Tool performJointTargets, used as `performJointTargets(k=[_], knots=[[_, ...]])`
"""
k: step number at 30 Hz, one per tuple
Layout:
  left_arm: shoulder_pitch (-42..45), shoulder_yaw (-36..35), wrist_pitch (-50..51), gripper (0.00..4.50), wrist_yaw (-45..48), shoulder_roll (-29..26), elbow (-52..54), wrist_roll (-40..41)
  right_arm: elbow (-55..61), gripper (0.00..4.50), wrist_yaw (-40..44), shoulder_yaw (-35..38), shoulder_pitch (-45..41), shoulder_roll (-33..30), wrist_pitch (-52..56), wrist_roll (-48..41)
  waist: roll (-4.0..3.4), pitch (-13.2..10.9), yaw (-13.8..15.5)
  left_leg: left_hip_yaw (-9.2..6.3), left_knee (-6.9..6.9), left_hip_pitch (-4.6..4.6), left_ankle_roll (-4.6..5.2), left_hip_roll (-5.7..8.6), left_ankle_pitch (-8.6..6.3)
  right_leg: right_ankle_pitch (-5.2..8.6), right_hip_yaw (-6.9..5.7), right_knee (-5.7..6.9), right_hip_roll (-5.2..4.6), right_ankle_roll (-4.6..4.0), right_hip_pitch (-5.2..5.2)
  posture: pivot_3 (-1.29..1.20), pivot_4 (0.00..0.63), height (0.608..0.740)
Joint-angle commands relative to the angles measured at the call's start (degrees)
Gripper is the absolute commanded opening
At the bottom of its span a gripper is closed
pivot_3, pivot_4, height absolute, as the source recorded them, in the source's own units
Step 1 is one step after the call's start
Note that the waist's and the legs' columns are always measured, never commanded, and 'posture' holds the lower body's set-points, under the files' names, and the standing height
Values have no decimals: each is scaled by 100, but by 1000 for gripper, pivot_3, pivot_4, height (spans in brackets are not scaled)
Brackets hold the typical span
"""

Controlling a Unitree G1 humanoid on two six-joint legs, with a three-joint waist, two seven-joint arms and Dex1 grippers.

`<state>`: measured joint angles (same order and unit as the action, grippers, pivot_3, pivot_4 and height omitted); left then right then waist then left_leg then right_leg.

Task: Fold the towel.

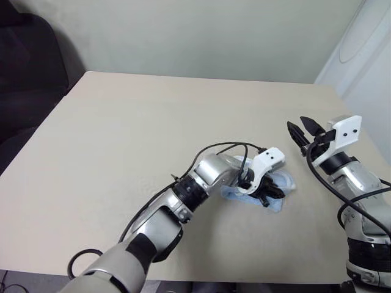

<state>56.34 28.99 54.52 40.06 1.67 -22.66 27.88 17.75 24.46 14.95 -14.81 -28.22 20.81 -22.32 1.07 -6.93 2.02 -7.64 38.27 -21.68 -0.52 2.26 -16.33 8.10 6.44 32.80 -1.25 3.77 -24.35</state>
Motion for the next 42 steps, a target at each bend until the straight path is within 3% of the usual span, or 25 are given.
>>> performJointTargets(k=[1,7,10,11,14,17,23,24,29,33,38,42], knots=[[87,-733,209,1982,169,133,172,295,103,2009,-34,39,-127,-47,-86,36,0,0,0,1,0,1,2,0,1,0,0,1,0,1,0,0,150,740],[-171,-1373,446,4117,444,-321,1095,587,59,2009,98,-23,-119,-96,56,-57,-3,1,-1,2,1,2,5,-1,4,-9,2,0,1,14,0,0,150,740],[-474,-1589,-149,4117,642,-935,1525,371,268,2009,355,-120,172,-189,387,-262,-5,3,-2,2,0,4,8,-2,7,-10,1,1,2,14,0,0,150,740],[-593,-1608,-335,4147,761,-1153,1564,285,341,1827,431,-114,274,-204,516,-387,-6,4,-2,2,0,6,9,-2,7,-10,1,1,2,15,1,0,150,740],[-1048,-1576,-1251,3486,1022,-1641,1491,-100,570,1128,633,-89,602,-263,855,-736,-14,8,-2,0,0,7,6,-5,7,-10,1,3,6,14,0,0,150,740],[-1448,-1613,-1789,2369,1214,-1835,1457,-240,769,11,772,-125,946,-313,985,-853,-13,8,22,-2,4,0,6,-2,7,-7,2,1,5,10,-4,0,150,740],[-1826,-1567,-2356,172,1573,-1581,1541,-224,982,0,760,-358,1396,-171,1060,-896,-11,8,82,-13,35,-32,-13,7,-11,-16,1,1,0,-15,-13,0,150,740],[-1837,-1525,-2458,37,1545,-1481,1461,-293,947,0,754,-428,1457,-141,1017,-832,-11,8,80,-11,38,-32,-14,7,-13,-14,1,1,-1,-12,-12,0,150,740],[-1822,-803,-3428,37,1231,-1168,446,-1452,659,0,713,-850,1775,25,726,-410,-14,9,59,-9,38,-26,-18,2,-18,-9,1,3,-2,-3,-12,0,150,740],[-1734,-735,-4039,37,993,-790,-651,-1883,-58,0,595,-1091,1804,275,324,9,-13,10,23,-7,37,-26,-3,-2,-14,-10,-2,5,-1,0,-16,0,150,740],[-1736,-802,-4387,37,1092,-644,-1325,-2089,-387,0,626,-1155,1945,342,46,254,-18,28,35,-9,39,-17,3,2,-18,-11,-1,1,-4,7,2,0,150,740],[-1876,-1249,-4098,37,1379,-635,-803,-1525,62,0,685,-958,2088,197,9,147,-18,30,34,-10,45,-18,-15,3,-31,-9,-1,-5,-4,9,10,0,150,740]])
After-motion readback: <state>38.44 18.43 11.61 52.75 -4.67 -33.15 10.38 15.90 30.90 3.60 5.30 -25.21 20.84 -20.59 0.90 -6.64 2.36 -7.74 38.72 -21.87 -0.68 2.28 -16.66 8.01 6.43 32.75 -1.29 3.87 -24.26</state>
